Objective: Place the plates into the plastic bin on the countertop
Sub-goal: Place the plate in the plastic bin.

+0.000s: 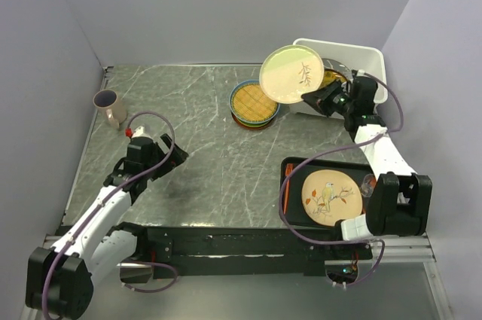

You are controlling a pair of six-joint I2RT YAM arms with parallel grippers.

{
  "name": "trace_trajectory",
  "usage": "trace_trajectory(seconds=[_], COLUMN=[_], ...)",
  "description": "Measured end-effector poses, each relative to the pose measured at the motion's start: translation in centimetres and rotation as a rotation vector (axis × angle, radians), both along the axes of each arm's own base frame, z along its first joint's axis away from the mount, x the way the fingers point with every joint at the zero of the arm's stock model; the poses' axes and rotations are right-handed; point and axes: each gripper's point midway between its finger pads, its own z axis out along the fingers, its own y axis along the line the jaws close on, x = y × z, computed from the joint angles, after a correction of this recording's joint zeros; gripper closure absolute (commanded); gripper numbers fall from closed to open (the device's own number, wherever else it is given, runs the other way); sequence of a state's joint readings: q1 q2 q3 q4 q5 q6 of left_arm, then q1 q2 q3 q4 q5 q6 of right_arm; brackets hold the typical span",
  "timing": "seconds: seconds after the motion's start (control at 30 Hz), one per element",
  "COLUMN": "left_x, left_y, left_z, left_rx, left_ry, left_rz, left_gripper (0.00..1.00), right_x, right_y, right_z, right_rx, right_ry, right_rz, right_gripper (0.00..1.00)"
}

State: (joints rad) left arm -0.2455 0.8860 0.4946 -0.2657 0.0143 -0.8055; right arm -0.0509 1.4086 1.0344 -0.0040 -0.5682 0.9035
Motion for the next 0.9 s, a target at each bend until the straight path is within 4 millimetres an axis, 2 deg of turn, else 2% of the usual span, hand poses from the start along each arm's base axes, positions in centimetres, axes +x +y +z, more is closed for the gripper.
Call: trace_trajectory(seconds=[0.3, 0.4, 0.9], left_x=[0.3, 0.3, 0.2], left_y=[-0.6, -0.7, -0.9], left_z=[-0.8, -1.1, -1.9], left_rx=[-0.015, -0.018, -0.017], left_ry=[0.015, 0.020, 0.033], left_rz=[-0.024, -0.031, -0.043], left_gripper=[0.01, 0.01, 0.01], right_x=[3.3, 4.3, 7.8], right_y=[-6.2, -7.7, -12.5], right_z=[1.9, 2.0, -1.0], right_rx=[0.032, 0.038, 0.053], right_ry=[-0.017, -0.016, 0.070], right_rz=[-0.126, -0.152, -0.248], right_gripper=[0.94, 0.94, 0.94])
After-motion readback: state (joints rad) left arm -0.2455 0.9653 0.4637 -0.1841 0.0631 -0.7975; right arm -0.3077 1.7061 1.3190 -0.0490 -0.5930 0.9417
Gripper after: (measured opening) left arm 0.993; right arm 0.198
